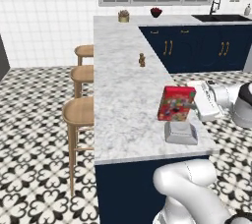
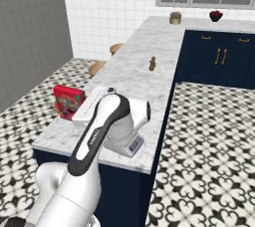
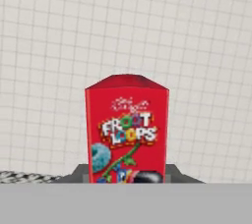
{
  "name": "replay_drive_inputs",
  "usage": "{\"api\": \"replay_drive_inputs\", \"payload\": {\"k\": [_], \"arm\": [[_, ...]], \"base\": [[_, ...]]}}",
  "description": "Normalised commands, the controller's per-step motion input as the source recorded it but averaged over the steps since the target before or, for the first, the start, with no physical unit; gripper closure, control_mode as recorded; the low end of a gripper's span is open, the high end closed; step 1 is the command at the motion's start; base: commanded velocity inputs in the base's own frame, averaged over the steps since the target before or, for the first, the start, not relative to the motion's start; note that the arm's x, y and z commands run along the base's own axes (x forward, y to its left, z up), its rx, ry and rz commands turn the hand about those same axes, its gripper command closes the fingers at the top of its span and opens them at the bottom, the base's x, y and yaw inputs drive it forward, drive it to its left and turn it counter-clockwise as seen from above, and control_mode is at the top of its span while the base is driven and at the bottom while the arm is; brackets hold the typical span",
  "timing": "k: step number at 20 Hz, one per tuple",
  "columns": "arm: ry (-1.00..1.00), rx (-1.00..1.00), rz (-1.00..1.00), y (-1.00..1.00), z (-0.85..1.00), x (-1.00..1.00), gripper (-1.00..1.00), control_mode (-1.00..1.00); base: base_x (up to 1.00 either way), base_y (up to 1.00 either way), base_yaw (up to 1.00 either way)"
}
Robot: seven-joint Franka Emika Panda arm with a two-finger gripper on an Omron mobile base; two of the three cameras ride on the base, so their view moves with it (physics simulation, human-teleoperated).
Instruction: Pick the cereal and place it on the digital scale for weighing, and close the cabinet.
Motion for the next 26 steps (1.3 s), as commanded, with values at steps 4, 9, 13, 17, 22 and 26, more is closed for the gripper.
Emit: {"api": "replay_drive_inputs", "payload": {"k": [4, 9, 13, 17, 22, 26], "arm": [[0.0, -0.07, 0.01, -0.37, -0.05, 0.43, 1.0, -1.0], [0.01, -0.02, 0.0, -0.46, -0.32, 0.53, 1.0, -1.0], [0.0, 0.0, 0.0, -0.28, -0.36, 0.4, 1.0, -1.0], [0.02, 0.0, 0.0, -0.28, -0.28, 0.34, 1.0, -1.0], [0.18, 0.0, 0.0, -0.22, -0.18, 0.25, 1.0, -1.0], [0.11, 0.0, 0.0, -0.3, -0.31, 0.03, 1.0, -1.0]], "base": [[0.0, 0.0, 0.0], [0.0, 0.0, 0.0], [0.0, 0.0, 0.0], [0.0, 0.0, 0.0], [0.0, 0.0, 0.0], [0.0, 0.0, 0.0]]}}
